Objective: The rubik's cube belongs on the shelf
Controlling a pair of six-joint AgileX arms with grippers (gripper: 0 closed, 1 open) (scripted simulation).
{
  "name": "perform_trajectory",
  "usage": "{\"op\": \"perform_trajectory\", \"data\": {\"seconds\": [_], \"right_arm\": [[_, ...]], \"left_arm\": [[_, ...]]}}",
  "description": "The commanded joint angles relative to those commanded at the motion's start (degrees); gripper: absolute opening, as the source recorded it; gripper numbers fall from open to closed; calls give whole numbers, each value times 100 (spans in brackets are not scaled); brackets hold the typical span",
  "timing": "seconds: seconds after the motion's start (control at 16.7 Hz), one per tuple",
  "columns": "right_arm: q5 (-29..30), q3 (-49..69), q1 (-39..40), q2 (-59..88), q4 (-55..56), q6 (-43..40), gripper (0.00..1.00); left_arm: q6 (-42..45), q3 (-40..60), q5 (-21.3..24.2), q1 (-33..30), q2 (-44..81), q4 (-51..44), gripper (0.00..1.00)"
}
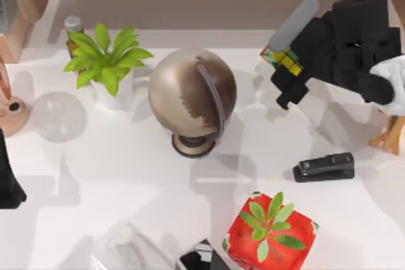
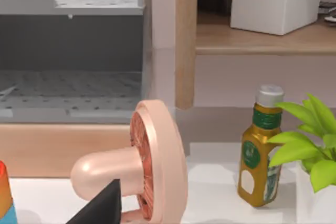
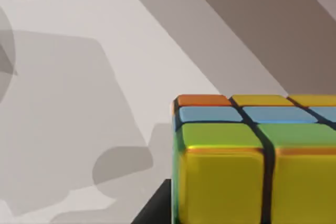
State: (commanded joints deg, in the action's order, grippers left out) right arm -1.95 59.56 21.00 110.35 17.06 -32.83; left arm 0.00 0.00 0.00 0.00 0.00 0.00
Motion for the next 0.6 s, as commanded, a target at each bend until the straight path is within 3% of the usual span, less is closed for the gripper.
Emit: {"op": "perform_trajectory", "data": {"seconds": [0.6], "right_arm": [[961,-1296,143,178,3883,1490,0]], "left_arm": [[0,0,0,0,0,0,100]]}}
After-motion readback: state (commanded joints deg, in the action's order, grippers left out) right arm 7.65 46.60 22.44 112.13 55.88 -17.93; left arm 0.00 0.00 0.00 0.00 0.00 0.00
